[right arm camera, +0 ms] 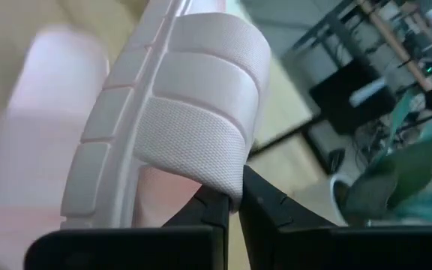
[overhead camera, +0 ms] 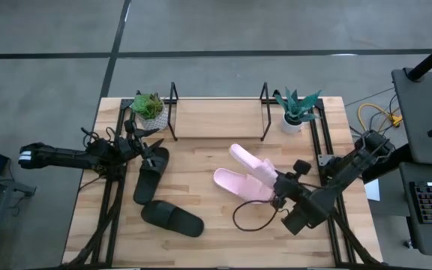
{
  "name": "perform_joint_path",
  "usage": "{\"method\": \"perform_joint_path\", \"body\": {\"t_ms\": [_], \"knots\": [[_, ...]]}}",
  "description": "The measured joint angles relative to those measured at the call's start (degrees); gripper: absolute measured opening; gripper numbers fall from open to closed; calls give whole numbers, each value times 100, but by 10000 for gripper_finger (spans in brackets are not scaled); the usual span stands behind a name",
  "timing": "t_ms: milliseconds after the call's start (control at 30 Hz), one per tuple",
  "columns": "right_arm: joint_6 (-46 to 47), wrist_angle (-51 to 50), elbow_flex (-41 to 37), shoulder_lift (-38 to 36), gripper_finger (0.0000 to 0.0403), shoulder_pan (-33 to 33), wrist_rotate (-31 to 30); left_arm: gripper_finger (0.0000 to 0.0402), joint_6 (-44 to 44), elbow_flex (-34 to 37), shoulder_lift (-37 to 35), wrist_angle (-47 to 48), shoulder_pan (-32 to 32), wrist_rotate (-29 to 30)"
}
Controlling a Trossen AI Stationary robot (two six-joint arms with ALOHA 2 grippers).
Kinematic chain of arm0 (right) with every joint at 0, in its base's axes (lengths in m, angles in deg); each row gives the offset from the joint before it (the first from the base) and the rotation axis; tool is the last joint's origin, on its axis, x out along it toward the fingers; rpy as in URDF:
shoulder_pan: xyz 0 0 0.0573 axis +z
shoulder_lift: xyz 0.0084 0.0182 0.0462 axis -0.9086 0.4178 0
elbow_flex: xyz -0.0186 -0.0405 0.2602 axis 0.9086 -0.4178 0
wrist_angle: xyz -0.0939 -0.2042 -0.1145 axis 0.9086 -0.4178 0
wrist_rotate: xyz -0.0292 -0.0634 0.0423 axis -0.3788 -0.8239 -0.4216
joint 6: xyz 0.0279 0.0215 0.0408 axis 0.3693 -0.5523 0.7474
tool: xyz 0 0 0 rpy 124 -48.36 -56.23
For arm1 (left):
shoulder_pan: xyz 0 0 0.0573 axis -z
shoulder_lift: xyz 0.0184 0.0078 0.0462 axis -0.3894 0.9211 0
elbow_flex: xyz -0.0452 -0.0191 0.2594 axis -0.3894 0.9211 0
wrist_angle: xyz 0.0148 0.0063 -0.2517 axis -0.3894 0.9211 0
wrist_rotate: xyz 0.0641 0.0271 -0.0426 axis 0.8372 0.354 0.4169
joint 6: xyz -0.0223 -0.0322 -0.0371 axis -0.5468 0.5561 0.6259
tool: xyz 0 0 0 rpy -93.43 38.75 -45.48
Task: Pick and place slides into the shelf
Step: Put the right pink slipper on the shelf
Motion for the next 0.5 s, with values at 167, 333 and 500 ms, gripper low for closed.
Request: {"method": "perform_joint_path", "body": {"t_ms": [167, 333, 500], "knots": [[-231, 120, 377, 0, 12, -475, -496, 164, 2, 0, 1, 0, 1, 0], [-1073, 719, 688, 0, 12, -1101, -888, 164, 2, 0, 1, 0, 0, 0], [-1912, 1467, 967, 0, 12, -1768, -894, 164, 2, 0, 1, 0, 2, 0]]}}
